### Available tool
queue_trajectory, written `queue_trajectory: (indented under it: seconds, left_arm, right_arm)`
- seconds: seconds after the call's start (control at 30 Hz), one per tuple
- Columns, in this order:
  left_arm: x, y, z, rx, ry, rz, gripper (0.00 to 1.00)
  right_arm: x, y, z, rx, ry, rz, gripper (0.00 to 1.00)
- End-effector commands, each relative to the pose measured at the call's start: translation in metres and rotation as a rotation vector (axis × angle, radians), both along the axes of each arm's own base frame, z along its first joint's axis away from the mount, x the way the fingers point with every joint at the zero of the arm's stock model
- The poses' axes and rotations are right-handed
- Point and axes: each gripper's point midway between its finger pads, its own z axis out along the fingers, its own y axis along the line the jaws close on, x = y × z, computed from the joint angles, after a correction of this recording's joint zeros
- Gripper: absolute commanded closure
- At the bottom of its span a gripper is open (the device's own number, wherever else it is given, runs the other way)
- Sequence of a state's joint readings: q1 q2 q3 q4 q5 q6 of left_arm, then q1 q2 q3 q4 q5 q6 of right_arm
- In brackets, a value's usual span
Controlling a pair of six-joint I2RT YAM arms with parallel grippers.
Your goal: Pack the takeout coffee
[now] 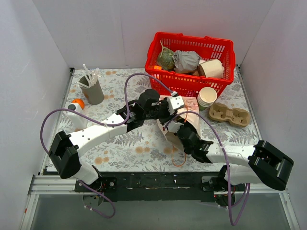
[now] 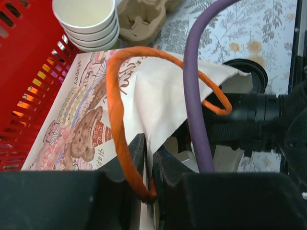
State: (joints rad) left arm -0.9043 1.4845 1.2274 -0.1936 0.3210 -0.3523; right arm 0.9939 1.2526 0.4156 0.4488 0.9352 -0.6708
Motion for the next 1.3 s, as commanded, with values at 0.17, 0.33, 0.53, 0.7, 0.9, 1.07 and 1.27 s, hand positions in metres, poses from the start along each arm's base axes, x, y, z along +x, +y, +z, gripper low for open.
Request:
queue_trajectory:
  seconds: [0.17,0.33,0.53,0.7,0.9,1.07,1.27]
  left_arm:
    - [-0.064,0.026,-0.049,0.167,0.204,-0.177,0.59]
    - [-0.057,0.025,-0.041,0.148,0.195,-0.131,0.48]
    - [-0.043,0.030,-0.034,0.135,0.159,-0.037,0.54]
    - [-0.036,0.031,-0.035,0.144,0.146,0.002,0.60]
    - [-0.033,0.029,-0.036,0.148,0.149,0.012,0.70]
    - [-0.029,0.026,-0.031,0.128,0.150,0.031,0.91]
    - [-0.025,0.017,-0.021,0.083,0.172,0.046,1.00]
  right_arm:
    - [0.024,-0.004,0.051,0.096,-0.200,-0.066,0.51]
    - [0.029,-0.007,0.070,0.090,-0.286,-0.098,0.49]
    - [0.032,-0.012,0.081,0.046,-0.355,-0.126,0.48]
    - [0.036,-0.019,0.092,-0.013,-0.424,-0.165,0.46]
    - [0.042,-0.008,0.077,0.002,-0.359,-0.112,0.45]
    - [0.044,-0.005,0.061,0.099,-0.265,-0.082,0.46]
    - [0.044,0.000,0.053,0.111,-0.220,-0.063,0.45]
